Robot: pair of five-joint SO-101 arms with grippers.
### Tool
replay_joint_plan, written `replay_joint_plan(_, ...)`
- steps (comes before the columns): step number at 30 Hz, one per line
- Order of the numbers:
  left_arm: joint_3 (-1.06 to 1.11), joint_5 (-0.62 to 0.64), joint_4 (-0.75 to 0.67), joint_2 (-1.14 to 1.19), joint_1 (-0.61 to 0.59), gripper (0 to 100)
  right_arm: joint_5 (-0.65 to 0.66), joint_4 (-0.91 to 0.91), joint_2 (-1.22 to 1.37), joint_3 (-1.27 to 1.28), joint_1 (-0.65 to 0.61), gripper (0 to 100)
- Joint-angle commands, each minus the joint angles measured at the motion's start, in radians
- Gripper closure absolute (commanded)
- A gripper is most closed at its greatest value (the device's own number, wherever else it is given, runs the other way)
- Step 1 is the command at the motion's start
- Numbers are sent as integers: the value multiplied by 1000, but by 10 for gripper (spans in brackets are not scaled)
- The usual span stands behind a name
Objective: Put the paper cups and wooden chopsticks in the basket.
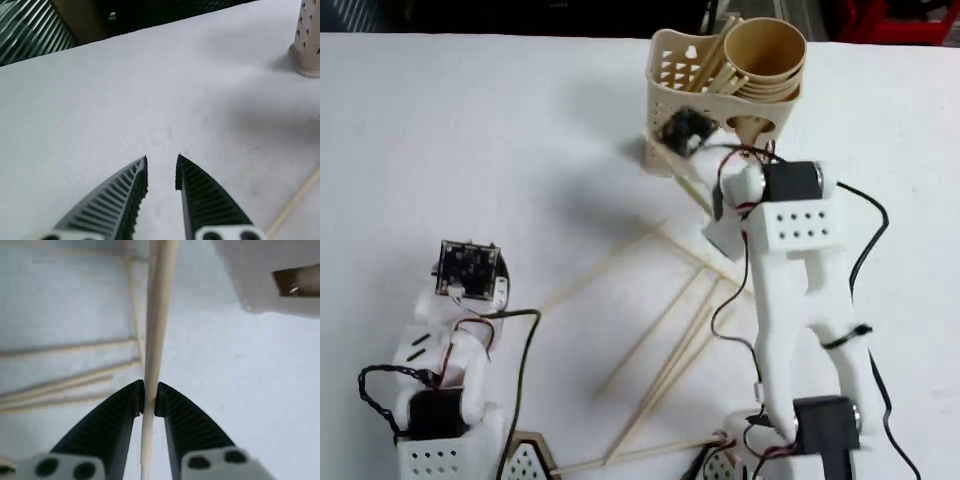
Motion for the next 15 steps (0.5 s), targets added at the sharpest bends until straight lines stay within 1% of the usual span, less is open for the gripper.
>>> replay_joint_plan(1,-5,-11,-31,-12,-7,888,-232,-122,-68,-98,-25,981)
replay_joint_plan(3,-5,-11,-31,-12,-7,888,-341,-203,-70,-138,-25,981)
replay_joint_plan(11,-3,-11,-31,-12,-7,888,-686,-469,-70,-262,-48,981)
replay_joint_plan(15,-2,-9,-31,-12,-7,888,-779,-633,-70,-287,-51,981)
